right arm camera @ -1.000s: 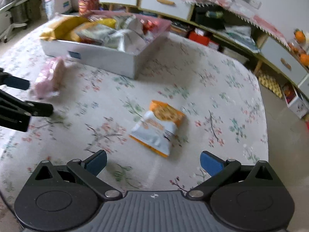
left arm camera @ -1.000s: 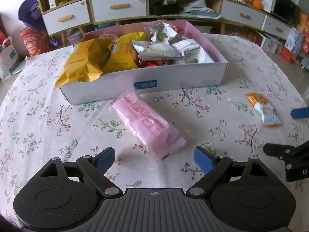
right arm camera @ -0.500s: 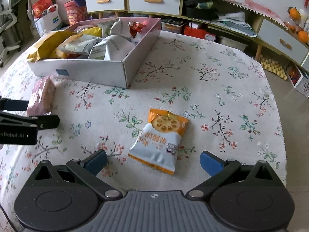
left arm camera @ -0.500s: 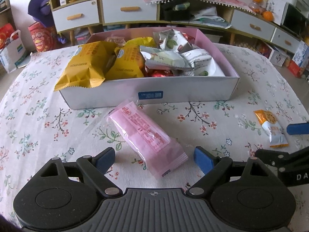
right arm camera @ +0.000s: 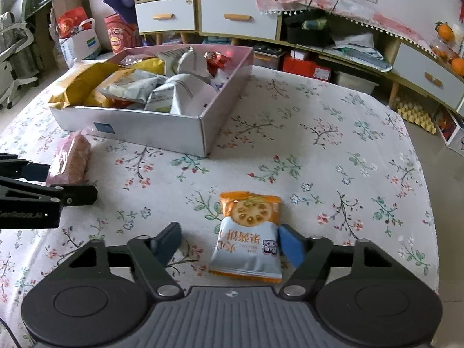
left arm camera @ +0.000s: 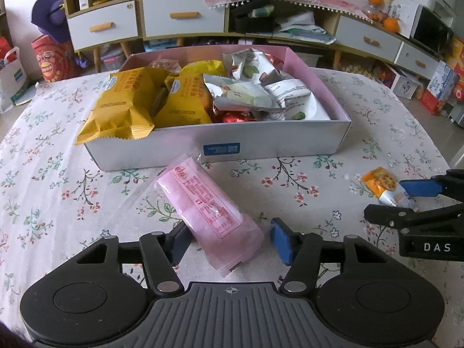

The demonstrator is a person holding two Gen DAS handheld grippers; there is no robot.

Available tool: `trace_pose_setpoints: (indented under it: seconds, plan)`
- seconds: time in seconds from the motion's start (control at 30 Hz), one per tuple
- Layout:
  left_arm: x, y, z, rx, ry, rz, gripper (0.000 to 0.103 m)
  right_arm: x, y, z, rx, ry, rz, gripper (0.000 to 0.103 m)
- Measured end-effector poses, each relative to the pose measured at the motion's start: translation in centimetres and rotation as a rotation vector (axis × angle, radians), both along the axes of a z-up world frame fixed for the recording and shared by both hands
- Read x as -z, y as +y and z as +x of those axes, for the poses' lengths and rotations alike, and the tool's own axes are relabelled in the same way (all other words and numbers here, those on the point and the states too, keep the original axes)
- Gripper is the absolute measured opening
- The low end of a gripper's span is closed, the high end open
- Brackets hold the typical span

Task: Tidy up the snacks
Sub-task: 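Grasp the pink wrapped bar with the left gripper while the right gripper grasps the lotus-root packet, then carry both snacks into the pink box and open both grippers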

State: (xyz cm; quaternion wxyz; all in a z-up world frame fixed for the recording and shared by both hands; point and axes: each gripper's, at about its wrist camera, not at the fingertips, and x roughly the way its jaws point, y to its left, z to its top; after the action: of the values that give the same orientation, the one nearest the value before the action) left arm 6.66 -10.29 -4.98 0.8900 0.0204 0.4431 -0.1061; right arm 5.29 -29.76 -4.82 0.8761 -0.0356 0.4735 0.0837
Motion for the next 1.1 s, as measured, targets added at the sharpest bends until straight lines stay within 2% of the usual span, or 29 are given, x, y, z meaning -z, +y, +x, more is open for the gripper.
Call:
trace_pose_setpoints:
  seconds: [0.13,0.2,0.4,0.47,0.57,0.83,1.1]
  plan:
    - [-0.2,0.3,0.1,0.004,0.004,-0.006,0.05,-0.2,0.3,0.0,-0.005,-0.014,0.0,0.027]
    - [-0.2,0.4,0.1,0.004,0.006,-0.009,0.047,-0.3,0.4,0.0,-0.006,-0.017,0.002,0.017]
    - [-0.2,0.9,0.1,0.006,0.012,-0.013,0.044,-0.5,1.0,0.1,-0.012,-0.021,-0.015,0.016]
    - [-0.3,1.1,0.2,0.003,0.013,-0.017,0.039,-0.5,1.1,0.1,-0.013,-0.02,-0.016,0.016]
    - [-0.4,1.5,0.3,-0.002,0.017,-0.017,0.037,-0.6,1.2,0.1,-0.013,-0.019,-0.021,0.015]
    - [-0.5,2.4,0.2,0.031,0.013,0.008,0.035,-0.8,2.2,0.3,-0.026,-0.021,-0.05,0.014]
    - [-0.8,3.9,0.5,0.024,0.031,-0.02,0.035,-1.3,2.8,0.4,-0.034,-0.034,-0.053,0.014]
